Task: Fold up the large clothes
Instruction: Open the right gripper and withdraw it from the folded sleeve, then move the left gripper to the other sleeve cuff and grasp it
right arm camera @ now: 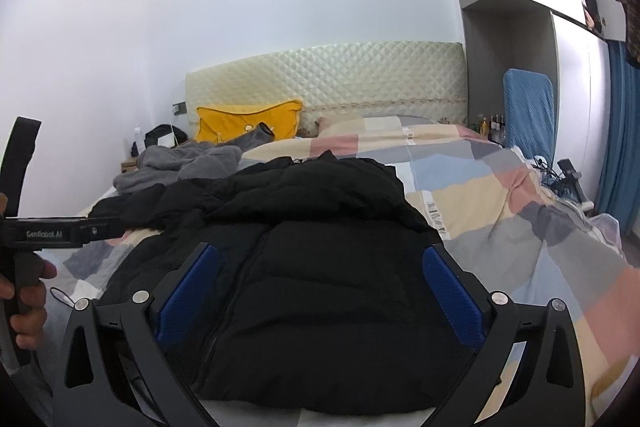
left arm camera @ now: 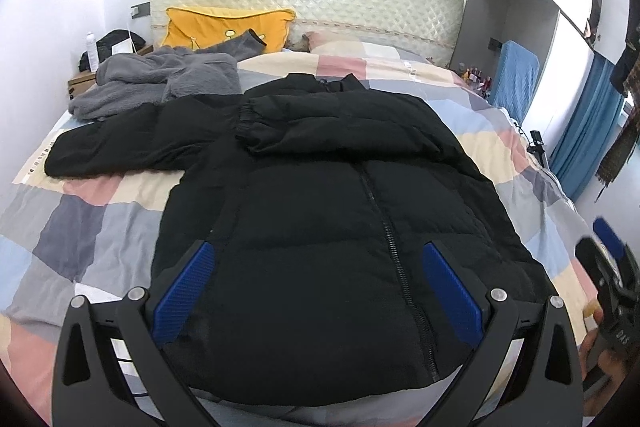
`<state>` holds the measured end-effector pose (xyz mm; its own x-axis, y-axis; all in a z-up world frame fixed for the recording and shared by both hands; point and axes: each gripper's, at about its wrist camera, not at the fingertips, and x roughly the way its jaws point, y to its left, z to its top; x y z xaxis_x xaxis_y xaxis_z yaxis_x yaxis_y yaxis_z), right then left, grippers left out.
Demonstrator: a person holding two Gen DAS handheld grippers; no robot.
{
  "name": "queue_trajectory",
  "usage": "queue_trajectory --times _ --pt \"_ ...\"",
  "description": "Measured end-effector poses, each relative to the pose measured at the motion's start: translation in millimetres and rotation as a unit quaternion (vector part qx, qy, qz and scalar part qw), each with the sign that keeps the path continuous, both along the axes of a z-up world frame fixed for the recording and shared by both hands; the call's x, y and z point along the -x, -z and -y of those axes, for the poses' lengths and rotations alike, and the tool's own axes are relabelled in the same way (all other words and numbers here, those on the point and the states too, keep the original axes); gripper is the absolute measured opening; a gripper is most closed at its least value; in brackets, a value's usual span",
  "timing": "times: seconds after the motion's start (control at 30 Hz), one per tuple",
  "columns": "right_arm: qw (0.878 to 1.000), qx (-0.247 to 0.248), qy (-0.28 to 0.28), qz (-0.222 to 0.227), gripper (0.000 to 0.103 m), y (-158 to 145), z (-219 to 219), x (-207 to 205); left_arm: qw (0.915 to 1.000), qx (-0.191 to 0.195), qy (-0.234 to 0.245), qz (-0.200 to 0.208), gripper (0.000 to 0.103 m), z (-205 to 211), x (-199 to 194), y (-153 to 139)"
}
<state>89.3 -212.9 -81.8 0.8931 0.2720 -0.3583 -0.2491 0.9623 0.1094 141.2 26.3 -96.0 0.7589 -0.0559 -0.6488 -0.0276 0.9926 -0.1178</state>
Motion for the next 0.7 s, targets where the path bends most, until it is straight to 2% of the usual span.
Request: queue_trajectory --times 0.2,0.37,0.47,0.6,0.7 --pt "1.000 0.012 -0.007 0.008 0.103 -2 -7 3 0.9999 0.013 -0.003 0.004 0.103 -18 4 -4" --pt "1.000 0.016 -0.009 0.011 0.103 -1 -6 3 0.9989 0.044 -0.012 -0.012 0.103 -56 -7 -15" --pt "1.000 0.011 -0.007 0.012 0.103 0 -4 3 0.9989 0.023 -0.038 -0.017 0.103 -80 -17 -27" --pt "1.000 0.002 -0.001 0.010 0.103 1 0 3 0.9976 0.029 -0.062 -0.011 0.103 -116 -30 -44" --pt "1.000 0.002 0.001 0.014 0.103 1 0 4 0.9973 0.018 -0.071 -0.002 0.103 -137 -39 -56"
